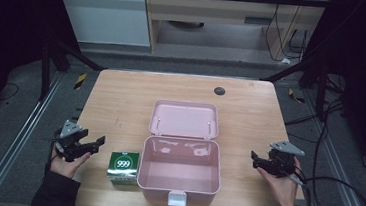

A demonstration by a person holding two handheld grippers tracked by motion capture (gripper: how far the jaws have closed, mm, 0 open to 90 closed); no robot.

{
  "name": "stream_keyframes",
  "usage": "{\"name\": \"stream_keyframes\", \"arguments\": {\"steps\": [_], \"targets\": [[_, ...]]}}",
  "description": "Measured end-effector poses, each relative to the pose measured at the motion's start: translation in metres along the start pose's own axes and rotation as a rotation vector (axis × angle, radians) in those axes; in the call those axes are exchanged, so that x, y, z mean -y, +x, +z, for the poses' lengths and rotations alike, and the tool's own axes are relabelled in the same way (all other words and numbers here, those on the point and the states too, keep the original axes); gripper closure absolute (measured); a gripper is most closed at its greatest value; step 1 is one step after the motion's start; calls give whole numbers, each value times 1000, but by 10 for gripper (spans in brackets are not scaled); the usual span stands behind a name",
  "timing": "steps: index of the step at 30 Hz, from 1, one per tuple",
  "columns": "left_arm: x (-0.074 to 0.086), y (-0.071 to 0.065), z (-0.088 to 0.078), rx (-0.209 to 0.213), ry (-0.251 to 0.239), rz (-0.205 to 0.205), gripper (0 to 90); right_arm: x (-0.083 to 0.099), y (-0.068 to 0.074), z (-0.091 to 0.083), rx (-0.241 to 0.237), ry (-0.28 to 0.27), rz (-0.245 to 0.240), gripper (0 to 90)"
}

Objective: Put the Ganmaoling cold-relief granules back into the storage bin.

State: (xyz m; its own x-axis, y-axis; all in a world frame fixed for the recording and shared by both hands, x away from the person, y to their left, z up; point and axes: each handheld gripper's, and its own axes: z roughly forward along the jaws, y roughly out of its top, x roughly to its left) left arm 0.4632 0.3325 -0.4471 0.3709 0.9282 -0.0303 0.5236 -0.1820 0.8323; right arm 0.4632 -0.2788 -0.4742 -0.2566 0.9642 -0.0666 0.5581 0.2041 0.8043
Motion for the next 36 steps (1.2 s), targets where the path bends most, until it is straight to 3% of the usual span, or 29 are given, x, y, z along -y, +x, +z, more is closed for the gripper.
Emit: {"name": "stream_keyframes", "arguments": {"steps": [5, 11, 16, 19, 28, 36], "targets": [[-10, 1, -7, 62, -3, 28, 254, 2, -1, 2, 9, 5, -9, 130], [-23, 2, -13, 121, 7, 83, 257, 2, 1, 2, -14, 1, -18, 130], [-38, -3, -20, 176, -3, 154, 254, 2, -1, -1, -8, -13, -20, 130], [-41, -4, -21, 194, 0, 172, 253, 2, -1, -2, -6, -15, -21, 130], [-50, -11, -25, 281, 62, 254, 243, 3, -1, -3, 11, -8, -46, 129], [-54, -20, -26, 366, 154, 364, 226, 4, 0, -1, 14, 7, -74, 123]]}}
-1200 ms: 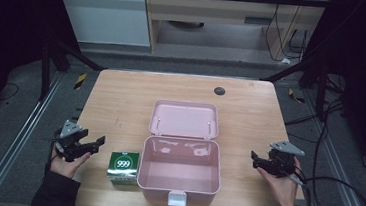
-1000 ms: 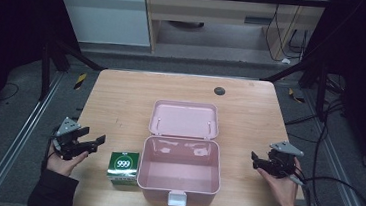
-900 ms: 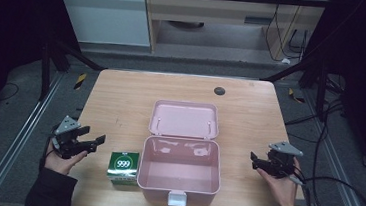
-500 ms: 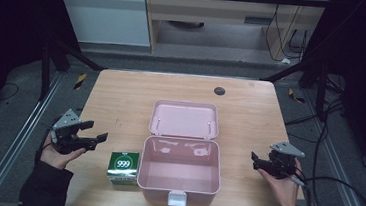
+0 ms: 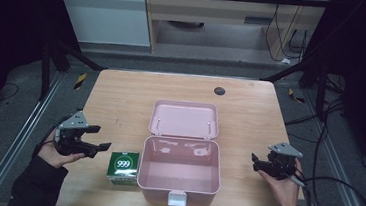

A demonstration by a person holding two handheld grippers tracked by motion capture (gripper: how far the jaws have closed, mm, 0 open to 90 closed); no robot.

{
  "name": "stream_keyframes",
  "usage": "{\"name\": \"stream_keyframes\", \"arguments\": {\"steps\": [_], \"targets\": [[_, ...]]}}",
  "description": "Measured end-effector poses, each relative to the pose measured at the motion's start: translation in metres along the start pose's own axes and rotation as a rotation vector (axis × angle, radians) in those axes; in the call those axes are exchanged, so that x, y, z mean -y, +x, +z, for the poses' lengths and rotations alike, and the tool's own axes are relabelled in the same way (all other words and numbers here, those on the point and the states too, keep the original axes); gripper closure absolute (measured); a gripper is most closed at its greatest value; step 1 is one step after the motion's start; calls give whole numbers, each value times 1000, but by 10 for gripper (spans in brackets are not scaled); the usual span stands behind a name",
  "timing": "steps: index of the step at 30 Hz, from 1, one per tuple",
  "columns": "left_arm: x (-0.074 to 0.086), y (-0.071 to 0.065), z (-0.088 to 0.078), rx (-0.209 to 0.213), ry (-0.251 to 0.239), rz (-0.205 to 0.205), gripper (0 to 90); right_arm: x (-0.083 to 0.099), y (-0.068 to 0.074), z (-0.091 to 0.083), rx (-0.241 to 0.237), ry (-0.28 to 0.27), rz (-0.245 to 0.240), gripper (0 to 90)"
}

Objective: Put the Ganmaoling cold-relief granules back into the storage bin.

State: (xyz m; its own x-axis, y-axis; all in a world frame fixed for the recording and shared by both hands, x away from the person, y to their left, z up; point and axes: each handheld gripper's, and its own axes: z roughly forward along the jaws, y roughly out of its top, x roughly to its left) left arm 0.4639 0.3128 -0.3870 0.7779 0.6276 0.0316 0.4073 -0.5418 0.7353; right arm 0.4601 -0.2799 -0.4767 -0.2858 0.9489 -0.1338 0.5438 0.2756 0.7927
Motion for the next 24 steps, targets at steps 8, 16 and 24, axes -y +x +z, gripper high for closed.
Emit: {"name": "stream_keyframes", "arguments": {"steps": [8, 16, 24], "targets": [[-7, -6, 4, 59, 74, 90, 194, 1, 1, 2, 2, 16, -29, 119], [-15, -13, 4, 108, 129, 171, 178, 1, 1, 2, 0, 19, -33, 116], [-25, -21, 7, 143, 190, 249, 148, 1, 1, 3, -5, 18, -39, 115]]}}
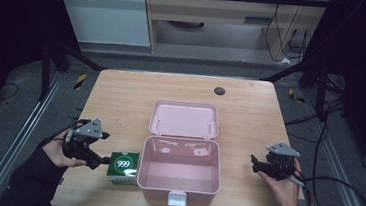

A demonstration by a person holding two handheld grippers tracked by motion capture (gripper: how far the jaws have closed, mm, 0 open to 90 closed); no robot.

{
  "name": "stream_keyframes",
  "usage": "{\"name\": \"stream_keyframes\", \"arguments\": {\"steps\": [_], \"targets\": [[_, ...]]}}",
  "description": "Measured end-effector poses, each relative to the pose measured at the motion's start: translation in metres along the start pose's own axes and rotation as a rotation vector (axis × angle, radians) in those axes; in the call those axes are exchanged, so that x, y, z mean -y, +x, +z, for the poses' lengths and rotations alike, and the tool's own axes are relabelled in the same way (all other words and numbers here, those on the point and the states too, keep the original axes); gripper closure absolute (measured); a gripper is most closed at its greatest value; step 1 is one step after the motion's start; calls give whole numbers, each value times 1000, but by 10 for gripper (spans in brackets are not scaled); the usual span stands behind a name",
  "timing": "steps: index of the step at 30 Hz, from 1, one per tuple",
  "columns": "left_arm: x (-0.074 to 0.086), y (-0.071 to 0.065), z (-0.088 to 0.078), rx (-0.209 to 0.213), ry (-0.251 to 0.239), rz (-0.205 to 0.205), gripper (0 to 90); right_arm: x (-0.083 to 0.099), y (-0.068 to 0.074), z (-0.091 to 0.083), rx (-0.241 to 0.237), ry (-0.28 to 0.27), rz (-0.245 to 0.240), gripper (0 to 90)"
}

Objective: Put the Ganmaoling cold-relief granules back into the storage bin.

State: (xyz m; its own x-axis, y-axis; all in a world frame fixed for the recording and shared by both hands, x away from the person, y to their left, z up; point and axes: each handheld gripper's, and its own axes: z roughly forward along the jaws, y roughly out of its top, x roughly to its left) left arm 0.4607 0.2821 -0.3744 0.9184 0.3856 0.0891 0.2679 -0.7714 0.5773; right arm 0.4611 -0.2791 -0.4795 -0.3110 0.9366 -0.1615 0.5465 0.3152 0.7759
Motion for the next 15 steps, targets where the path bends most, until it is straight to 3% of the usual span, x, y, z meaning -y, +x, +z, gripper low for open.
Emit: {"name": "stream_keyframes", "arguments": {"steps": [15], "targets": [[-15, -8, 17, 56, 111, 115, 122, 1, -1, 1, -8, 6, 4, 113]]}}
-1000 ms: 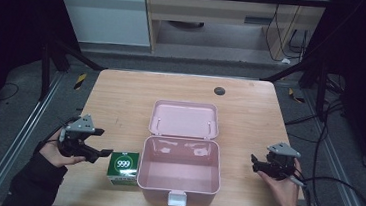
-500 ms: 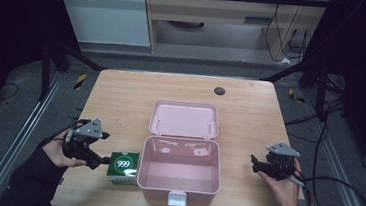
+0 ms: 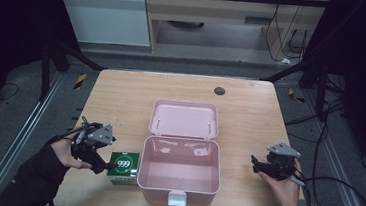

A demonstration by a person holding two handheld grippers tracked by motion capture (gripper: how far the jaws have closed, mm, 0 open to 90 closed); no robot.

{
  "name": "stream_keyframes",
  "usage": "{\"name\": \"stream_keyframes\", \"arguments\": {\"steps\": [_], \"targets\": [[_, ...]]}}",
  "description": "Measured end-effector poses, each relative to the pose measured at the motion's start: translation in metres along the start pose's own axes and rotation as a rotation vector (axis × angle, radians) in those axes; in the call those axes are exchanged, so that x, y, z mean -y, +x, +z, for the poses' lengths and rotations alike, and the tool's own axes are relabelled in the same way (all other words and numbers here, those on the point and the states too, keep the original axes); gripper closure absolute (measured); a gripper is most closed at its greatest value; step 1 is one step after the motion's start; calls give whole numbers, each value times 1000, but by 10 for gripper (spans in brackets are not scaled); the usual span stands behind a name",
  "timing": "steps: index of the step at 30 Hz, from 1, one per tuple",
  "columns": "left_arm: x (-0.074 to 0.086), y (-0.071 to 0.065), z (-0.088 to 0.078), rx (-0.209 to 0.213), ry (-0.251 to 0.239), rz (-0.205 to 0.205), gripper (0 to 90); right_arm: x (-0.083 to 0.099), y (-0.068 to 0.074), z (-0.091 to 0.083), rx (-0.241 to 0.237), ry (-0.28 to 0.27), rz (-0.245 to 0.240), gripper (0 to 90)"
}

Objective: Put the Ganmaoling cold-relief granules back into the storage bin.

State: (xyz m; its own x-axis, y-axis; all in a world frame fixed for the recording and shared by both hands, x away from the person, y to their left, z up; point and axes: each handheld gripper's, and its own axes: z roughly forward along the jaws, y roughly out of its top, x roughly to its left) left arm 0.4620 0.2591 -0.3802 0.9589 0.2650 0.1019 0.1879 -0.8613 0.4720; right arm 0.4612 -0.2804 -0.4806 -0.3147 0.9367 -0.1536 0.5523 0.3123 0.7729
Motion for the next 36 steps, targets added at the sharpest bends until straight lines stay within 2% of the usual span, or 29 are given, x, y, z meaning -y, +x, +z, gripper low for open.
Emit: {"name": "stream_keyframes", "arguments": {"steps": [2, 12, 32, 36], "targets": [[-2, -1, 4, 8, 23, 21, 112, 0, 0, 0, -1, 1, -1, 111], [-5, -3, 12, 29, 67, 59, 95, 0, 0, 1, -1, 5, -6, 106], [-10, -7, 35, 65, 126, 123, 77, 1, 0, 2, -10, 17, -8, 97], [-10, -8, 39, 71, 116, 123, 79, 1, 0, 3, -12, 21, -9, 97]]}}
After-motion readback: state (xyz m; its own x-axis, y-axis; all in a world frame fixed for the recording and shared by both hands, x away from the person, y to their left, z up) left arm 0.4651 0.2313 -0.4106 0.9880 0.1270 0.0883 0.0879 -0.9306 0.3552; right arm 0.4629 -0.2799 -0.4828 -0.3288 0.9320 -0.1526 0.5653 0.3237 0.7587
